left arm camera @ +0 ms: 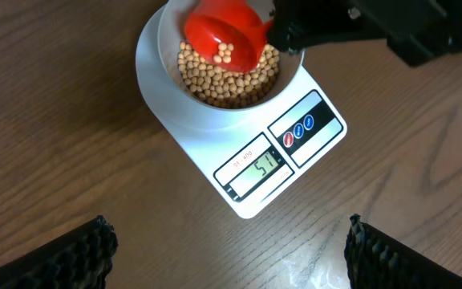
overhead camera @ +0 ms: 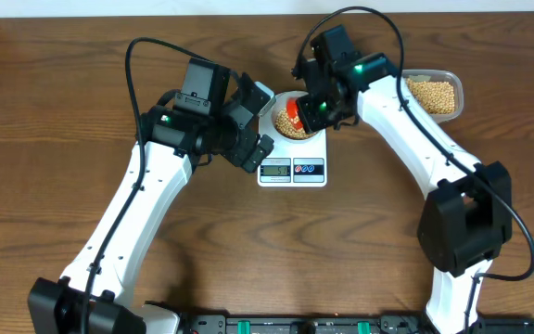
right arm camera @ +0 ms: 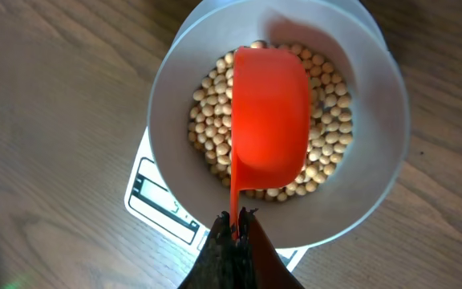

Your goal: Scoop item into bowl and weigh 50g on scale

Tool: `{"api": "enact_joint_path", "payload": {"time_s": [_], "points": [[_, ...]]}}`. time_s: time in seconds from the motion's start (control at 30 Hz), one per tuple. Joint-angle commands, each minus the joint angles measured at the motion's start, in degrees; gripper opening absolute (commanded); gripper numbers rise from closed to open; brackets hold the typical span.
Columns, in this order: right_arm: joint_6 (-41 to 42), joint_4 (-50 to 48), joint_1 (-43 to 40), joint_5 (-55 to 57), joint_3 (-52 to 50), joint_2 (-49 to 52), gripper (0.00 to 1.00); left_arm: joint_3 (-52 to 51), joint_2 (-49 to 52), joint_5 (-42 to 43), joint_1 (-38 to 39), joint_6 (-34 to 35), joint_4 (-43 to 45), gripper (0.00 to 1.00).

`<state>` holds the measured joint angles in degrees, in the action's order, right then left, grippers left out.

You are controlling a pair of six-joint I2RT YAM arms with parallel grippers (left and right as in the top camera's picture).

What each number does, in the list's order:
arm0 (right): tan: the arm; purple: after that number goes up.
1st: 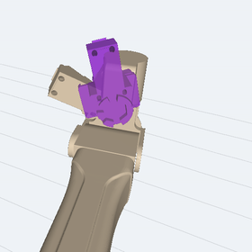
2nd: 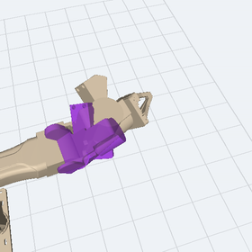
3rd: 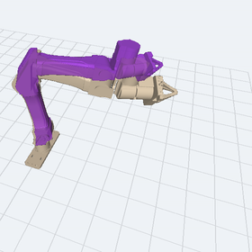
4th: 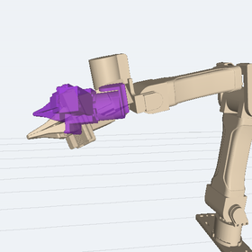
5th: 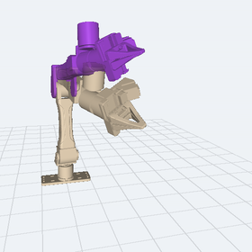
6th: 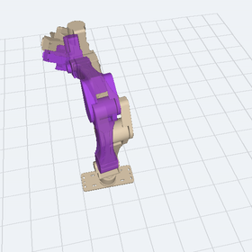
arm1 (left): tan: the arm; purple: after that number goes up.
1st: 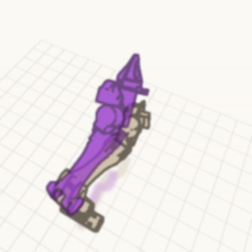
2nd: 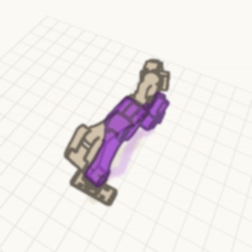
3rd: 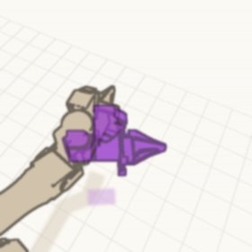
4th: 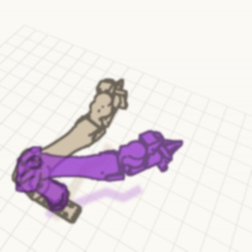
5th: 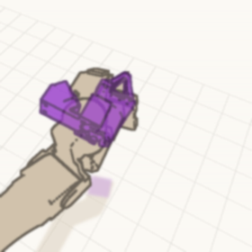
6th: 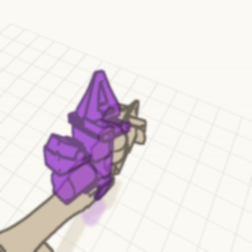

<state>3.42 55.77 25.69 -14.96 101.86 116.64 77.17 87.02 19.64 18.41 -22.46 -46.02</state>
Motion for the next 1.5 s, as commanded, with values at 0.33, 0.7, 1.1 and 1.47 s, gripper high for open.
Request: {"api": "enact_joint_path", "payload": {"time_s": [0.33, 0.7, 1.1, 1.47], "points": [[-0.81, 0.37, 0.24, -1.31, -0.42, 0.72, 0.01, -0.46, 0.66, 0.90, -0.09, 0.31, 0.09, 0.93], [-0.92, 0.37, 0.11, -4.57, -0.42, 0.72, 0.01, -0.46, 0.66, 0.90, -0.09, 0.31, 0.07, 0.93], [-0.59, 0.31, -1.88, -9.94, -0.42, 0.72, 0.01, -0.46, 0.66, 0.90, -0.09, 0.31, 0.07, 0.93], [0.85, -0.61, -5.99, -16.81, -0.42, 0.72, 0.01, -0.46, 0.66, 0.90, -0.09, 0.31, 0.07, 0.93]]}}
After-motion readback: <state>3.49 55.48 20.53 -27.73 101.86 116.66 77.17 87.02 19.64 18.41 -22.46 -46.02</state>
